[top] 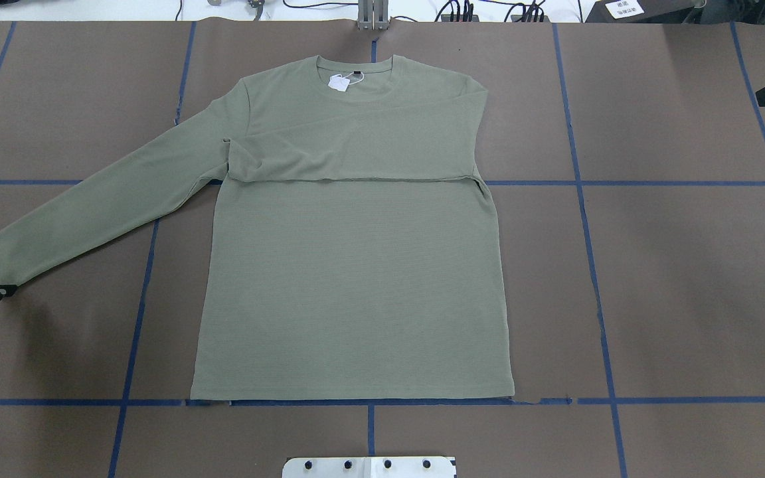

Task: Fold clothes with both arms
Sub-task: 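Release the sleeve and withdraw the right gripper while the left gripper grasps the other cuff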

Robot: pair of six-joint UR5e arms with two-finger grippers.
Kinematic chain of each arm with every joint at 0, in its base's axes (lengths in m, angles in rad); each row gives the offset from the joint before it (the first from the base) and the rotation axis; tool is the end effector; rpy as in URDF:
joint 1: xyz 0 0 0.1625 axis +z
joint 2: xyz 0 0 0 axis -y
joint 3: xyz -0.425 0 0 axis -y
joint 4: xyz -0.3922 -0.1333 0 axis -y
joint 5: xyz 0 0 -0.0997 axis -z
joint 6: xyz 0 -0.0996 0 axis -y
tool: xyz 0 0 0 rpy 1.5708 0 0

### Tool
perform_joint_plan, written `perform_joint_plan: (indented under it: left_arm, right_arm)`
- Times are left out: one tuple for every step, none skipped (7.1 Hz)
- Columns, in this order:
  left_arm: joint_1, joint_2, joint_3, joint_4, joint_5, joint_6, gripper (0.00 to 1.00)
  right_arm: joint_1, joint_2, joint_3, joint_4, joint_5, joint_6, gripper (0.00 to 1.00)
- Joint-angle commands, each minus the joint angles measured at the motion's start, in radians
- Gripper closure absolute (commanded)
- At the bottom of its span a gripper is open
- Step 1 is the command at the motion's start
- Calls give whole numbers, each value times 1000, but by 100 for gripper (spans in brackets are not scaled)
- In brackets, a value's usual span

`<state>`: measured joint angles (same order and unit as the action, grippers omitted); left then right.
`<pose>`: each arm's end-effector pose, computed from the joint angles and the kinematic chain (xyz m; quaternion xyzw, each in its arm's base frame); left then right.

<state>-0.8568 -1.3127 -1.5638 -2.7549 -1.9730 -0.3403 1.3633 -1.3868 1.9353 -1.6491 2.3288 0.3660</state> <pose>0.1929 -0.3666 0.6525 0.2855 0.3733 0.2502 0.8465 -0.0466 -0.5360 0.3951 0.1058 -0.4063 -0.0144 0.9075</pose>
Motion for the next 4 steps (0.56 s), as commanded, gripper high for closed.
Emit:
perform_joint_plan:
  left_arm:
    - [13, 36, 5, -17, 19, 47, 2]
    - [19, 36, 5, -15, 25, 47, 11]
    - [19, 33, 5, -15, 25, 47, 24]
    - [21, 26, 11, -15, 25, 46, 29]
  right_arm:
    - [0, -3, 1, 0, -2, 2, 0]
    - [0, -4, 1, 0, 0, 2, 0]
    - [0, -8, 1, 0, -2, 1, 0]
    - [0, -8, -1, 0, -2, -1, 0]
